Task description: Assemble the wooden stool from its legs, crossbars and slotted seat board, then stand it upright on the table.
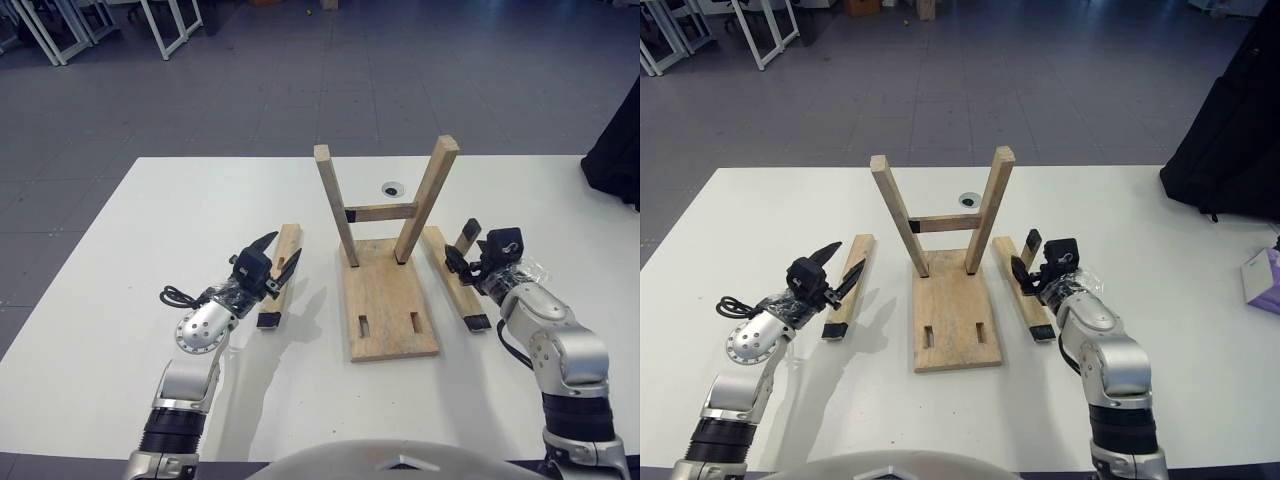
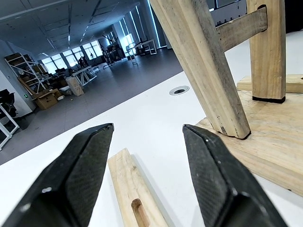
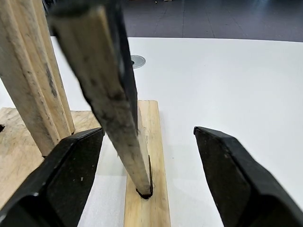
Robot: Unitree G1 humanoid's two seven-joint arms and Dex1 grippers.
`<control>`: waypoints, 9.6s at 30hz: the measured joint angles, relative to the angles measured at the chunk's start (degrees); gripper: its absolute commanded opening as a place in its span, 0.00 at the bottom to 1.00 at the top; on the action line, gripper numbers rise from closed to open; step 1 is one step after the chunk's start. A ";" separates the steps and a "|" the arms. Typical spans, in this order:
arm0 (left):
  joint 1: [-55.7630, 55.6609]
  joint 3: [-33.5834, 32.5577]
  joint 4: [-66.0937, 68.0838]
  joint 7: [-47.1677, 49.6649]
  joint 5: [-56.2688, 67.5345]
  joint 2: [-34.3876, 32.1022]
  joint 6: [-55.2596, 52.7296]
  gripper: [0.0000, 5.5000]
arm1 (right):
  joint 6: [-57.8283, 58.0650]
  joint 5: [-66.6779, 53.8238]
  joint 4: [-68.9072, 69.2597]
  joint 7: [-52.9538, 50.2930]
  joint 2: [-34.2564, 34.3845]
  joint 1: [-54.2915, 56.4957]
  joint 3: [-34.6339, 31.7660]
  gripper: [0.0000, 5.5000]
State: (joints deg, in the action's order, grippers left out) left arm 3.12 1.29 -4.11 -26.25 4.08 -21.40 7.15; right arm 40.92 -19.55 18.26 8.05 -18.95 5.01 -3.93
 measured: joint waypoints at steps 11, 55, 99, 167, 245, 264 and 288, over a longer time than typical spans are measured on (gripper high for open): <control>0.00 0.11 0.51 0.03 -0.55 0.00 0.16 0.49 | -1.35 1.75 1.08 1.39 0.03 2.90 0.00 0.63; -2.37 1.23 4.06 -1.11 -1.58 0.01 2.20 0.49 | -14.84 6.94 -12.26 -1.60 5.66 14.59 -4.11 0.63; 3.10 0.70 3.16 1.14 -2.32 0.72 2.36 0.49 | 15.54 3.40 3.80 6.18 -2.54 -7.55 0.67 0.93; -1.56 -11.10 -8.08 -28.31 64.34 -2.56 -52.69 0.70 | 5.44 -40.68 -3.44 51.03 0.76 -6.53 2.65 0.36; -12.65 -3.85 -12.28 -33.54 43.33 -11.72 -42.36 0.37 | -18.41 6.49 -10.00 36.48 -9.86 -1.43 18.78 0.73; -20.82 4.78 -8.74 -40.95 34.85 -17.65 -34.89 0.37 | -16.50 10.62 -8.76 36.95 -12.94 1.31 23.21 0.73; -26.69 14.10 -3.84 -42.21 26.95 -21.40 -21.72 0.37 | -15.84 10.41 -8.03 35.99 -12.61 2.15 23.40 0.73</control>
State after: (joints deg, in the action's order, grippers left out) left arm -23.57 15.39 -7.95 -68.46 31.02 -42.80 -14.57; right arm 25.08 -9.14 10.23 44.04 -31.56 7.15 19.47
